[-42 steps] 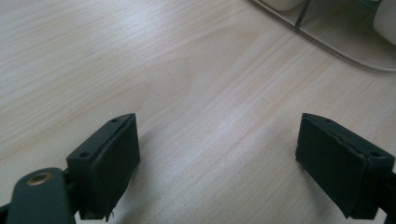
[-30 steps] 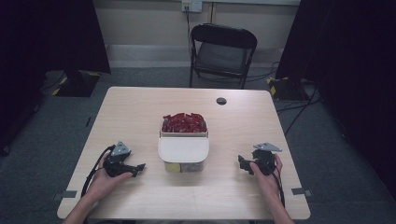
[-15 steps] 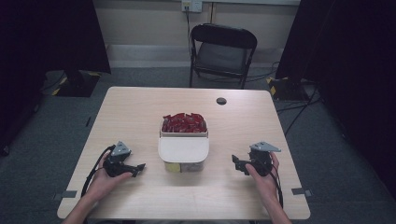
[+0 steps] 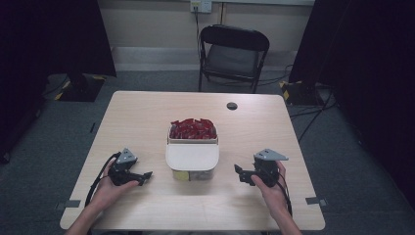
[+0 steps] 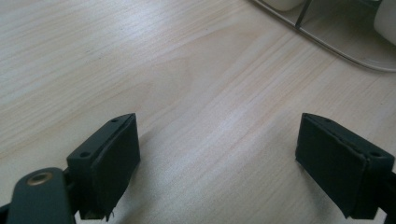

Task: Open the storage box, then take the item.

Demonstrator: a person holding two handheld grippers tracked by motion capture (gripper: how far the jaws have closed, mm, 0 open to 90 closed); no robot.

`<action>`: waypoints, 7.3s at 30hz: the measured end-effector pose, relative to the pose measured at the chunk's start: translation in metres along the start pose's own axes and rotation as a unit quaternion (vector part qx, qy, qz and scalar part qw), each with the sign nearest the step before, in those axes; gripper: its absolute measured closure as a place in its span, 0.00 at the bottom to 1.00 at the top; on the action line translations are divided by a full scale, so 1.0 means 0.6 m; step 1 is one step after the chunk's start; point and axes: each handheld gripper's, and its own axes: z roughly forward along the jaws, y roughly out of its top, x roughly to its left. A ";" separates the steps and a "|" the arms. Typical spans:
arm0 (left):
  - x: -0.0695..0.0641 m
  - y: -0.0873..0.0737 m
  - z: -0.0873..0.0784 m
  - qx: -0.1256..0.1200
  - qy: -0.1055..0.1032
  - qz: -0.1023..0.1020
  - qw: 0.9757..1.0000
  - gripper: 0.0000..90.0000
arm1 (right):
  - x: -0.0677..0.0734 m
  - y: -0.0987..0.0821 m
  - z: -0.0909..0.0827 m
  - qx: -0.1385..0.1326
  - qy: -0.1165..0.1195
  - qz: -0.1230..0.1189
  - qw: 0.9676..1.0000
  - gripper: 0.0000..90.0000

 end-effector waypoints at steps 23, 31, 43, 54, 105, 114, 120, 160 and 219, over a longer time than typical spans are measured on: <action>0.000 0.000 0.000 0.000 0.000 0.000 1.000 0.15 | 0.087 0.014 0.009 0.000 0.070 -0.035 0.997 0.17; 0.000 0.000 0.000 0.000 0.000 0.000 1.000 0.15 | 0.100 0.029 0.018 -0.005 0.080 -0.041 0.996 0.16; 0.000 0.000 0.000 0.000 0.000 -0.001 1.000 0.15 | 0.107 0.046 0.038 0.009 0.098 -0.040 0.994 0.16; 0.000 0.000 0.000 0.000 0.000 0.000 1.000 0.15 | 0.107 0.051 0.033 0.005 0.098 -0.041 0.994 0.16; 0.000 0.000 0.000 0.000 0.000 0.000 1.000 0.15 | 0.105 0.102 0.031 -0.025 0.116 -0.028 0.993 0.17; 0.000 0.000 0.000 0.000 0.000 -0.001 1.000 0.15 | 0.101 0.110 0.040 -0.027 0.119 -0.018 0.992 0.17; 0.000 0.000 0.000 0.000 0.000 0.000 1.000 0.15 | 0.091 0.125 0.041 -0.035 0.113 -0.010 0.993 0.17; 0.001 0.000 0.000 0.001 -0.001 0.001 1.000 0.15 | 0.057 0.164 0.083 -0.033 0.125 0.023 0.991 0.17; -0.066 0.111 -0.075 -0.113 -0.101 -0.004 0.989 0.34 | 0.040 0.176 0.083 -0.051 0.121 0.031 0.991 0.13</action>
